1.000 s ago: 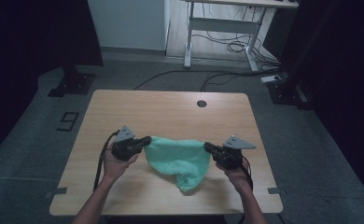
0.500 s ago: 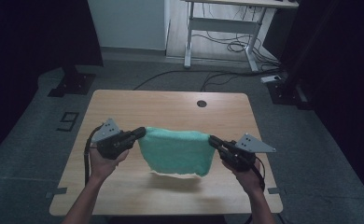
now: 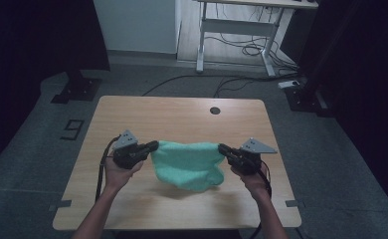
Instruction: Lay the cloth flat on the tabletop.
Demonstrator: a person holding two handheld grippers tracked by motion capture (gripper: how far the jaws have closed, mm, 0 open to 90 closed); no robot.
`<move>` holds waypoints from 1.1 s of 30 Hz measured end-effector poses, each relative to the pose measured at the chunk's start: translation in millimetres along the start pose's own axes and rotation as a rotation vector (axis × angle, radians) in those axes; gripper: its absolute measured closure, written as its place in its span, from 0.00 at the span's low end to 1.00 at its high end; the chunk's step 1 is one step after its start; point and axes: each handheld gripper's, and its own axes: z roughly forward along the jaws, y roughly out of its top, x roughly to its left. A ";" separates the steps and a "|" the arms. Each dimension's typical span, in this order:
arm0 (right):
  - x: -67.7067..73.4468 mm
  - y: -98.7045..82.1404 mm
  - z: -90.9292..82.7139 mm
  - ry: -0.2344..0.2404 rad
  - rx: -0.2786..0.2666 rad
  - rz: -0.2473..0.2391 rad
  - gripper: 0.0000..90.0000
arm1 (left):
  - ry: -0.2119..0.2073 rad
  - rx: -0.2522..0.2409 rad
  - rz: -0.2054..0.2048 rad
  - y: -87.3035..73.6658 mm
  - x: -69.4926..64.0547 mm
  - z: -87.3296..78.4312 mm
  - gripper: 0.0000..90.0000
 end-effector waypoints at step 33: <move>-57.0 -14.9 86.4 -0.098 0.131 0.076 0.90 | 0.085 0.110 -0.076 -6.6 57.7 82.4 0.92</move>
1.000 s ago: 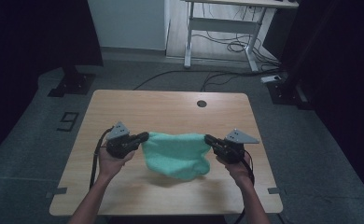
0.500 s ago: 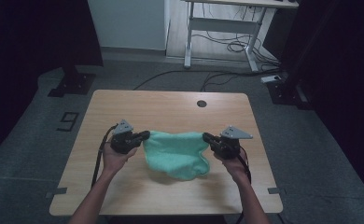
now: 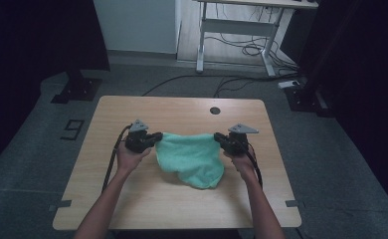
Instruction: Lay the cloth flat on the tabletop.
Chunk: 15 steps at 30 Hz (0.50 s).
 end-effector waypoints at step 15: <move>5.4 -22.7 -14.7 -0.059 0.017 0.054 0.53 | -0.053 0.040 -0.023 -20.2 -10.1 -1.2 0.55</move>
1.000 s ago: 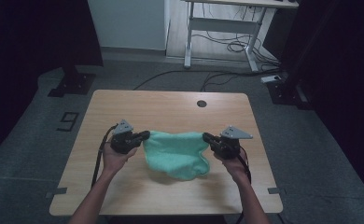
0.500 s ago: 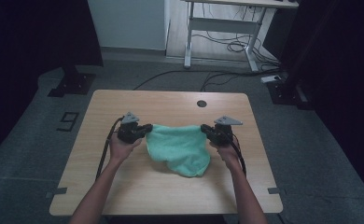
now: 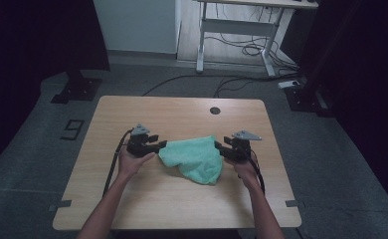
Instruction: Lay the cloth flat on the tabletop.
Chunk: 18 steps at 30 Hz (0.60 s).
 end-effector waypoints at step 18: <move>35.8 -62.8 -31.1 0.044 0.085 -0.021 0.46 | -0.025 0.153 -0.029 -21.2 -0.6 47.8 0.57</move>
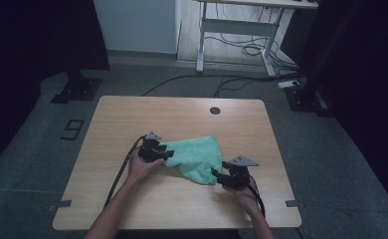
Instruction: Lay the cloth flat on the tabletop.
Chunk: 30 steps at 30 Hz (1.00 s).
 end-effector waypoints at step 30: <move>-55.6 9.2 -1.8 -0.051 0.079 0.053 0.90 | 0.022 0.057 0.005 -14.3 -1.9 -4.5 0.61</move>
